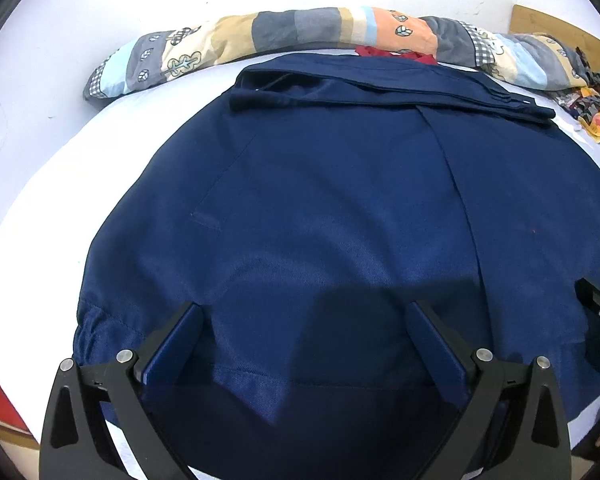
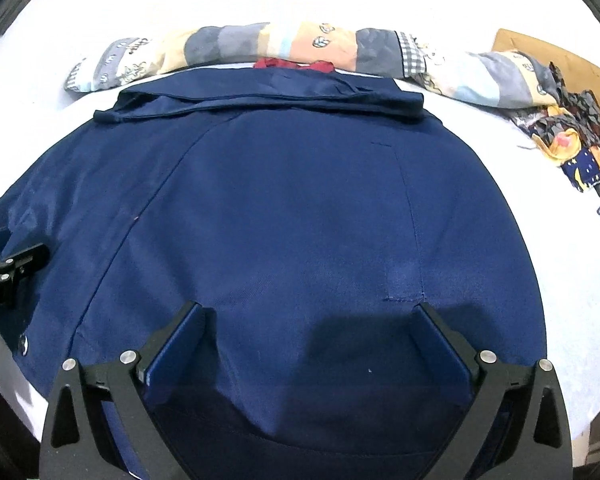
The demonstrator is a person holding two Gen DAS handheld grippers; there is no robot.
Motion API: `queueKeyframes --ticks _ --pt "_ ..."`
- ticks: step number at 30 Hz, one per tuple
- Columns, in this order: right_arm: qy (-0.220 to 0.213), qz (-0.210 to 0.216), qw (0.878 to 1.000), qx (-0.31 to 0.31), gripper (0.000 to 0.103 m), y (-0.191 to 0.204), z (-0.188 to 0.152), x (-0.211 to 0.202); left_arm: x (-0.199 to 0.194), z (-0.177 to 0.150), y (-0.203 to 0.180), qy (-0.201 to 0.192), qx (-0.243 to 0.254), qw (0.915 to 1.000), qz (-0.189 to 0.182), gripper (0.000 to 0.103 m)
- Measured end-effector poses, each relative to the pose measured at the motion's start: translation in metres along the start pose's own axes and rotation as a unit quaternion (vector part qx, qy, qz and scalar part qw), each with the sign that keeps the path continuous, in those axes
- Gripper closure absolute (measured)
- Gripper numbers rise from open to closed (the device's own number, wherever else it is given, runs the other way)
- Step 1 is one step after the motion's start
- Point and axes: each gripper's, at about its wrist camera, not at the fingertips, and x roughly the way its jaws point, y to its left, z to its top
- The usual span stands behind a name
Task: Fold large clothes
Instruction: 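Position both grippers at the shirt hem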
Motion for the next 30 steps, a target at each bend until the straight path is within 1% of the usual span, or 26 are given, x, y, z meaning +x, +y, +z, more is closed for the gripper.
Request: queueKeyframes --ticks 2,7,11,16,21,26,28,30 --pt "0.005 0.002 1.000 -0.004 0.001 -0.001 -0.001 -0.002 -0.005 0.000 0.002 0.010 0.010 0.9999 -0.003 0.000" --pt "0.036 0.005 0.999 0.001 0.001 -0.005 -0.006 -0.009 -0.019 -0.005 0.009 0.034 0.029 0.9990 -0.010 0.000" --pt "0.054 0.008 0.998 0.002 0.001 -0.007 -0.012 -0.015 -0.029 -0.010 0.018 0.043 0.014 0.9988 -0.019 0.000" --pt "0.068 0.022 0.997 0.008 0.001 -0.010 -0.019 -0.022 -0.040 -0.016 0.024 0.058 0.026 0.9977 -0.026 0.000" --pt "0.071 0.021 0.997 -0.013 0.000 -0.005 -0.026 -0.025 -0.047 -0.021 0.025 0.053 0.035 0.9977 -0.023 0.000" --pt "0.079 0.025 0.997 -0.012 0.000 -0.006 -0.025 -0.029 -0.051 -0.025 0.025 0.042 0.036 0.9983 -0.020 0.000" --pt "0.071 0.028 0.997 -0.004 0.000 -0.012 -0.023 -0.037 -0.053 -0.026 0.025 0.044 0.034 0.9982 -0.021 0.001" --pt "0.055 0.037 0.998 0.022 0.000 -0.024 -0.021 -0.049 -0.056 -0.026 0.026 0.045 0.034 0.9981 -0.025 0.001"
